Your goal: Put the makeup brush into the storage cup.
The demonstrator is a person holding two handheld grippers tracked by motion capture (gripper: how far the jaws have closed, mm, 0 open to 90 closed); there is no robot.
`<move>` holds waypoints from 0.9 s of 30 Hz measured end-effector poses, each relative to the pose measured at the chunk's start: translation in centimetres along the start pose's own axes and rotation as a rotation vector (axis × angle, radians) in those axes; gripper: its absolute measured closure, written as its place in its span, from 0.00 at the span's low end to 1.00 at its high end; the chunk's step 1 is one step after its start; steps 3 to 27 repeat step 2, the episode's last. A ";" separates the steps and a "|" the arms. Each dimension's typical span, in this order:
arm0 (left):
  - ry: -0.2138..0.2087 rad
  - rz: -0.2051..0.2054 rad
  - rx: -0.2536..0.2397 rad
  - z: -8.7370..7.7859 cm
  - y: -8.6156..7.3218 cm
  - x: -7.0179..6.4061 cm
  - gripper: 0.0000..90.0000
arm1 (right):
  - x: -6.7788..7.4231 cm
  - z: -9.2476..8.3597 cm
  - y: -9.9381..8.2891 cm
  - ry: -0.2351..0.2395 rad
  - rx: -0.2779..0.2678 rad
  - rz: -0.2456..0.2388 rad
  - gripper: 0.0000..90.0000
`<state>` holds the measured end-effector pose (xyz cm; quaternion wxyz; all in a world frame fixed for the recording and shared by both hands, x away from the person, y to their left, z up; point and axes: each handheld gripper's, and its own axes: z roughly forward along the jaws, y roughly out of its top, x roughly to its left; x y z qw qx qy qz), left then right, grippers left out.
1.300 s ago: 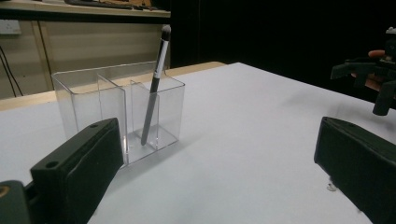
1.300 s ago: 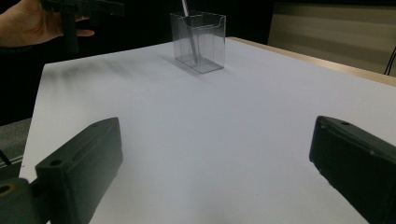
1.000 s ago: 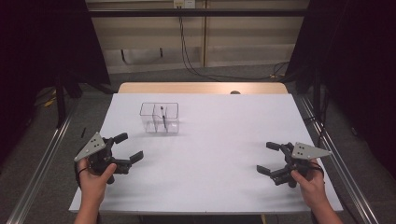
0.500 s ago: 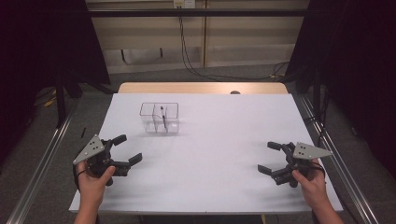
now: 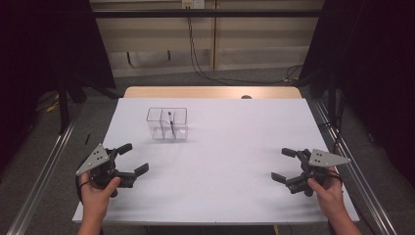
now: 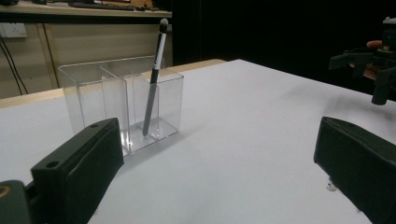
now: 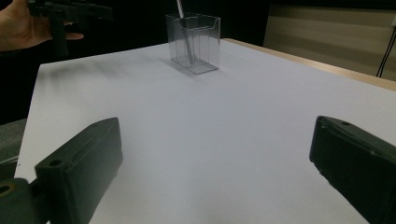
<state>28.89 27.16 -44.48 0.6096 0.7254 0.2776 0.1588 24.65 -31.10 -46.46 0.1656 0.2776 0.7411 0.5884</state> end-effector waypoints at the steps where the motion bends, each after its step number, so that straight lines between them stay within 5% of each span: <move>1: -0.002 -0.002 0.000 0.0 0.0 0.0 0.01 | 0.0 0.0 0.0 0.000 0.000 0.000 0.03; 27: -0.002 -0.002 0.002 -0.1 -0.1 0.0 0.01 | 0.0 0.0 0.0 0.001 -0.001 0.000 0.03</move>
